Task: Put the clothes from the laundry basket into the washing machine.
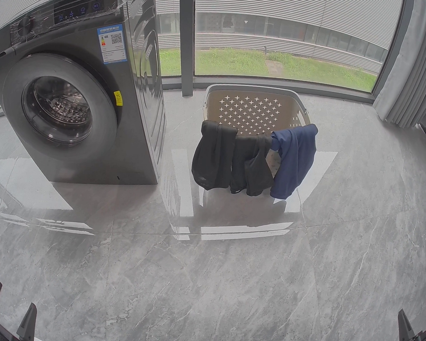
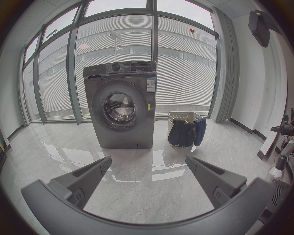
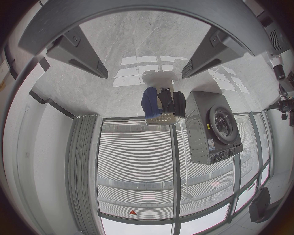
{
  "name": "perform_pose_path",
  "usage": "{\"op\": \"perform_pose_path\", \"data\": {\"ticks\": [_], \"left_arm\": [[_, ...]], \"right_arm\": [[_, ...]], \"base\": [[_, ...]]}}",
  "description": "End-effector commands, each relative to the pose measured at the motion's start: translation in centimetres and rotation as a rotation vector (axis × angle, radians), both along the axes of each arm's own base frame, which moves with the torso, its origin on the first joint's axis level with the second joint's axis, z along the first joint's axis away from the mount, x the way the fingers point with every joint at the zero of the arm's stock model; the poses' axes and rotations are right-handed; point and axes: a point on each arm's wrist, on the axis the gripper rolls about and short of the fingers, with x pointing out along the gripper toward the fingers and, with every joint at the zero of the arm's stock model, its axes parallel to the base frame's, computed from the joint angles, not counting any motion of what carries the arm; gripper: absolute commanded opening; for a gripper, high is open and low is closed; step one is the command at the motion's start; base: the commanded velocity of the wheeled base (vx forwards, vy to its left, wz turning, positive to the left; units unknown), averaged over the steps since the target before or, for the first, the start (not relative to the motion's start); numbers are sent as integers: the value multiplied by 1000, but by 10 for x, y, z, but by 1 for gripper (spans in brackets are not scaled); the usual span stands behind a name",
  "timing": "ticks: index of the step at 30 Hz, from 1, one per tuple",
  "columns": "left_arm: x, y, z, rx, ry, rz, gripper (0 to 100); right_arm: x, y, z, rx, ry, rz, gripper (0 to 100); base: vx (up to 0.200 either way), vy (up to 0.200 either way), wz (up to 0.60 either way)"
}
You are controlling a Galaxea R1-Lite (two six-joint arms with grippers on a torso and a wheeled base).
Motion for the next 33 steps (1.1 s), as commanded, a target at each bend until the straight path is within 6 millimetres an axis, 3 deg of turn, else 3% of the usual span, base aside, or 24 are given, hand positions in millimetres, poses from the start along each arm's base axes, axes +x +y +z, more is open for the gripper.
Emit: {"op": "perform_pose_path", "data": {"ticks": [1,12,33], "left_arm": [[0,0,-5,-1,-1,0,100],[0,0,-5,-4,-1,0,100],[0,0,-5,-5,1,0,100]], "right_arm": [[1,0,-5,0,11,1,100],[1,0,-5,0,9,1,100],[1,0,-5,0,11,2,100]], "base": [[0,0,0],[0,0,0],[200,0,0]]}}
